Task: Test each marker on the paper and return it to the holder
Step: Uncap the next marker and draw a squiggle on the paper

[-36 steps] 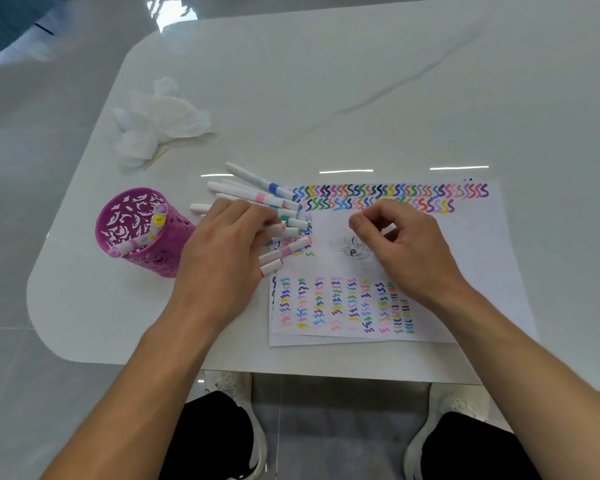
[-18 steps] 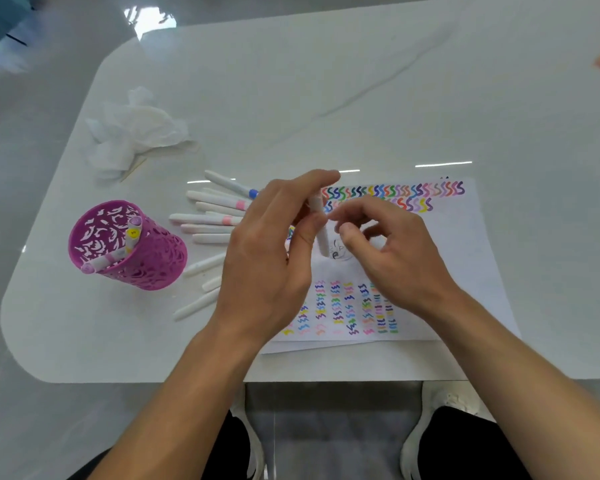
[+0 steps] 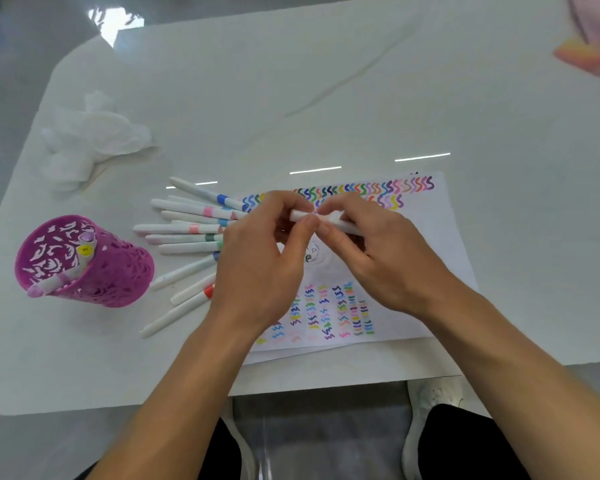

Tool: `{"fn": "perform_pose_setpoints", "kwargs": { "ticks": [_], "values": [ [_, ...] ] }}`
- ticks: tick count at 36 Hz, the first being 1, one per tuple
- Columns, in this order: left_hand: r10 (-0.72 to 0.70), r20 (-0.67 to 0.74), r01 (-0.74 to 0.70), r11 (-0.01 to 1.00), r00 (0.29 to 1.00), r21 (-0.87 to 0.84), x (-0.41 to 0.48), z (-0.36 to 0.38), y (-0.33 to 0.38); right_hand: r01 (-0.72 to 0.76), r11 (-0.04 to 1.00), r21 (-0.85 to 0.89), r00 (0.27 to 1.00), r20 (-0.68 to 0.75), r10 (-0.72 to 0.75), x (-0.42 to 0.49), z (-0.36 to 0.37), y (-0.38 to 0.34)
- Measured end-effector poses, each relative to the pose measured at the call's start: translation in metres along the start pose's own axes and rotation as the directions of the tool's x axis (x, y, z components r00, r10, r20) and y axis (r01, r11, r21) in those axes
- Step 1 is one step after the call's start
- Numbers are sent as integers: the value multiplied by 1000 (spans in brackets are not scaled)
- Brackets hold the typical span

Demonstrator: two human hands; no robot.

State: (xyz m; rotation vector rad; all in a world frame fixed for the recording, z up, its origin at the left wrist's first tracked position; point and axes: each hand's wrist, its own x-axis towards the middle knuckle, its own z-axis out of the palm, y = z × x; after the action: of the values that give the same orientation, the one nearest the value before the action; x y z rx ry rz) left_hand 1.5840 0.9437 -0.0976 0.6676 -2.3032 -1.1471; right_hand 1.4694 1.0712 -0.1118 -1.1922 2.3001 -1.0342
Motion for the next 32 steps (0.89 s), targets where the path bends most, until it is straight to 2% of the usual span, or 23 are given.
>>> {"fn": "perform_pose_setpoints", "kwargs": {
  "ticks": [3,8,11,16,21,24,32],
  "values": [
    [-4,102,-8,993,995,118,2,4,-5,-27,993,-114,994,107,39,0,-3,4],
    [-17,226,-31,977,974,211,7,8,-8,-15,966,-257,990,133,50,1,-7,14],
    [-36,249,-7,986,968,169,11,12,-6,0,953,-302,993,113,35,0,-9,19],
    [-120,202,124,992,972,-10,15,22,-2,19,939,-343,1000,13,-15,-1,-12,24],
    [-122,137,133,988,983,-77,18,26,2,-16,946,-323,999,-53,-2,1,-16,27],
    [-128,133,141,986,983,-88,20,27,2,-27,957,-290,999,-31,19,1,-19,26],
    [-136,77,136,991,988,8,19,33,2,-117,985,-130,993,-19,116,-1,-29,33]
  ]
}}
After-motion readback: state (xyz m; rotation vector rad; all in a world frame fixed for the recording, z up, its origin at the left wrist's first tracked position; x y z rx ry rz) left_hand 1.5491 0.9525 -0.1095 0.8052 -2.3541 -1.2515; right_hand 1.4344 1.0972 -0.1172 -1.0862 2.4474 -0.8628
